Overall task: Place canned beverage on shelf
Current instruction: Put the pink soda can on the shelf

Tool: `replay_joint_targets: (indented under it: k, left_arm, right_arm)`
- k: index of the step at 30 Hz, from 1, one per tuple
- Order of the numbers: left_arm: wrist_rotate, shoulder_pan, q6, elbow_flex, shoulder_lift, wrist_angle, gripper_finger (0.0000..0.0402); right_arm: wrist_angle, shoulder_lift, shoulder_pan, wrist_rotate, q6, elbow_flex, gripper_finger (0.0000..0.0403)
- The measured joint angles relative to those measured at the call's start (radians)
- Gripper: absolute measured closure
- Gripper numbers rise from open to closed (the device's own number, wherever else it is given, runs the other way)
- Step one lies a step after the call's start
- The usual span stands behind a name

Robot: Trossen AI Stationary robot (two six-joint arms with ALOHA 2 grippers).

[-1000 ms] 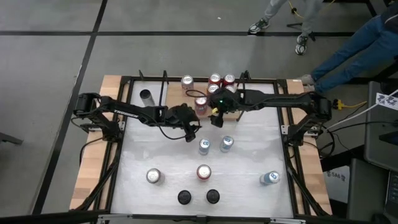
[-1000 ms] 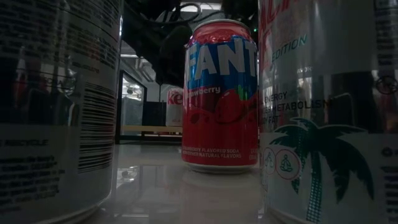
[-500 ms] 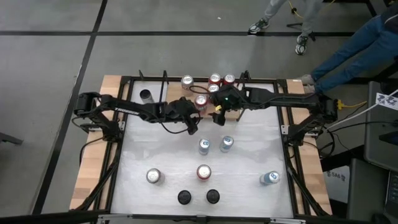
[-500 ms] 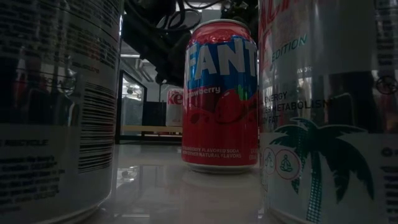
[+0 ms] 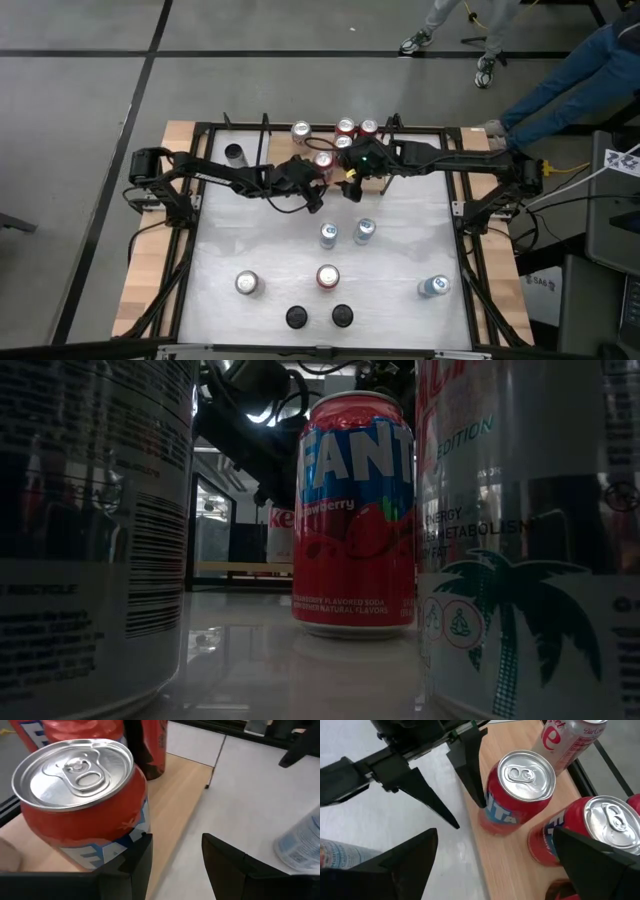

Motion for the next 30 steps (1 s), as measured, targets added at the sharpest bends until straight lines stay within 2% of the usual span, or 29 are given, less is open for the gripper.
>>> replay_joint_targets:
  k: [8, 30]
  left_arm:
    - [-0.028, 0.039, 0.0, 0.0, 0.0, 0.014, 0.0239]
    - [0.002, 0.125, 0.0, 0.0, 0.0, 0.016, 0.0239]
  right_arm:
    - [0.0, 0.0, 0.0, 0.0, 0.0, 0.0, 0.002]
    - [0.0, 0.0, 0.0, 0.0, 0.0, 0.0, 0.002]
